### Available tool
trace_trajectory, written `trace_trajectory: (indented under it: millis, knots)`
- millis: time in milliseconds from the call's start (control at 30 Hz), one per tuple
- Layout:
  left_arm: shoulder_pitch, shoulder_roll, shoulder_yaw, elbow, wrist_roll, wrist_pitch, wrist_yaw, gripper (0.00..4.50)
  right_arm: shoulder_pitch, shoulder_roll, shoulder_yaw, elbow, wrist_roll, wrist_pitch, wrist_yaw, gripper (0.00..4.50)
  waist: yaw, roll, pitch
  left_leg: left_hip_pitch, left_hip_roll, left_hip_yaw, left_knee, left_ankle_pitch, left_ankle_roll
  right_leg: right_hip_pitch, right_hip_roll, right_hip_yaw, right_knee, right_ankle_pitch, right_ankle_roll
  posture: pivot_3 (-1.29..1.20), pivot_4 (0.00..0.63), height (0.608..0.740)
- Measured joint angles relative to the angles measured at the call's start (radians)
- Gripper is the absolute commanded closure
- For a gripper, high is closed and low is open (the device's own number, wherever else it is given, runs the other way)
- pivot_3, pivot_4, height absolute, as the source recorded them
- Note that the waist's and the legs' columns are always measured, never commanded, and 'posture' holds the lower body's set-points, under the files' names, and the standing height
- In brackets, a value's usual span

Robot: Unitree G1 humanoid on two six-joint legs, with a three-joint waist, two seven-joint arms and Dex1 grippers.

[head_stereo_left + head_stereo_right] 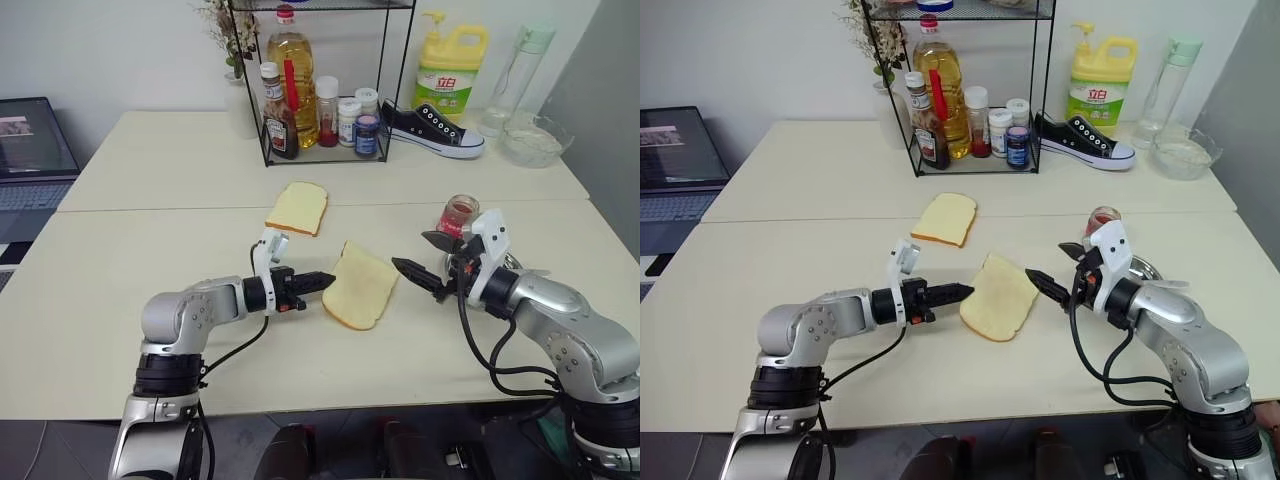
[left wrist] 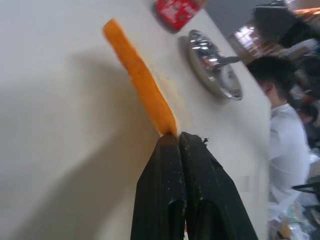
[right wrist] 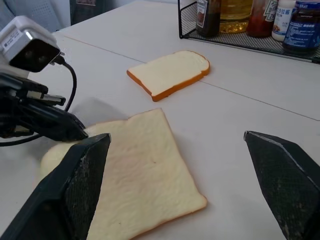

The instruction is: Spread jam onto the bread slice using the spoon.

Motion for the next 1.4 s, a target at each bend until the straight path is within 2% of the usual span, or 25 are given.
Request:
trace_trajectory:
  millis: [167, 467, 567, 767, 867, 967, 1067, 1233, 1333, 1400]
  knots:
    - [0.000, 0.038, -0.002, 0.066, 0.051, -0.091, 0.017, 4.49, 0.013, -0.009, -0.001, -0.007, 0.000, 0.000, 0.001, 0.00, 0.001, 0.000, 0.000, 0.000, 0.000, 0.000, 0.000, 0.000, 0.000, 0.000, 0.000, 0.000, 0.000, 0.000, 0.000, 0.00, 0.150, 0.740]
    - [0.026, 0.052, -0.016, 0.063, 0.046, -0.114, 0.008, 4.49, 0.018, -0.014, -0.001, -0.011, 0.001, 0.002, 0.004, 0.00, 0.000, 0.000, 0.000, 0.000, 0.000, 0.000, 0.000, 0.000, 0.000, 0.000, 0.000, 0.000, -0.001, 0.000, 0.000, 0.00, 0.150, 0.740]
    - [0.042, 0.059, -0.034, 0.047, 0.045, -0.116, -0.005, 3.91, 0.018, -0.017, -0.001, -0.013, 0.002, 0.003, 0.006, 0.00, 0.000, 0.000, 0.000, 0.000, 0.000, 0.000, 0.000, 0.000, 0.000, 0.000, 0.000, 0.000, -0.001, 0.000, 0.000, 0.00, 0.150, 0.740]
    - [0.041, 0.110, -0.039, 0.033, 0.043, -0.116, -0.046, 1.92, 0.028, -0.035, -0.005, -0.013, 0.002, 0.005, 0.008, 0.00, 0.000, 0.000, 0.000, 0.000, 0.000, 0.000, -0.001, 0.000, 0.000, 0.000, 0.000, 0.000, -0.001, 0.000, 0.000, 0.00, 0.150, 0.740]
    - [0.026, 0.166, -0.047, 0.041, 0.046, -0.117, -0.083, 0.98, 0.050, -0.038, -0.014, -0.024, 0.003, 0.006, 0.007, 0.00, 0.000, 0.000, 0.000, 0.000, 0.000, 0.001, -0.001, 0.000, 0.000, 0.000, 0.000, 0.000, -0.001, 0.000, 0.000, 0.00, 0.150, 0.740]
    - [0.016, 0.265, -0.082, 0.035, 0.053, -0.128, -0.160, 0.04, 0.098, -0.053, -0.057, -0.067, 0.024, 0.019, 0.005, 0.00, 0.000, 0.000, 0.000, 0.000, 0.000, 0.001, -0.002, 0.000, 0.000, 0.000, 0.000, 0.000, -0.001, 0.000, 0.000, 0.00, 0.150, 0.740]
    - [-0.012, 0.324, -0.098, 0.038, 0.071, -0.168, -0.210, 0.01, 0.190, -0.075, -0.161, -0.124, 0.071, 0.055, -0.007, 0.00, 0.008, 0.000, 0.000, 0.000, 0.000, 0.000, -0.002, 0.000, 0.000, 0.001, 0.000, -0.001, -0.002, 0.000, 0.000, 0.00, 0.150, 0.740]
    - [-0.173, 0.292, -0.143, 0.008, 0.138, -0.393, -0.262, 0.01, 0.343, -0.115, -0.394, -0.173, 0.146, 0.118, -0.029, 0.00, 0.033, 0.000, 0.000, 0.002, -0.002, 0.001, -0.001, 0.000, 0.000, 0.005, -0.001, -0.001, -0.003, 0.000, 0.000, 0.00, 0.150, 0.740]
    - [-0.214, 0.226, -0.219, -0.006, 0.167, -0.528, -0.337, 0.01, 0.380, -0.106, -0.527, -0.165, 0.199, 0.156, -0.072, 0.00, 0.031, 0.000, 0.000, 0.003, -0.002, 0.002, -0.001, 0.000, 0.000, 0.005, -0.001, 0.000, -0.003, 0.000, 0.000, 0.00, 0.150, 0.740]
    - [-0.250, 0.161, -0.266, 0.010, 0.178, -0.590, -0.371, 0.01, 0.385, -0.061, -0.622, -0.160, 0.269, 0.185, -0.134, 0.00, 0.028, 0.000, 0.000, 0.002, -0.001, 0.001, -0.001, 0.000, 0.000, 0.005, 0.000, -0.001, -0.003, 0.000, 0.000, 0.00, 0.150, 0.740]
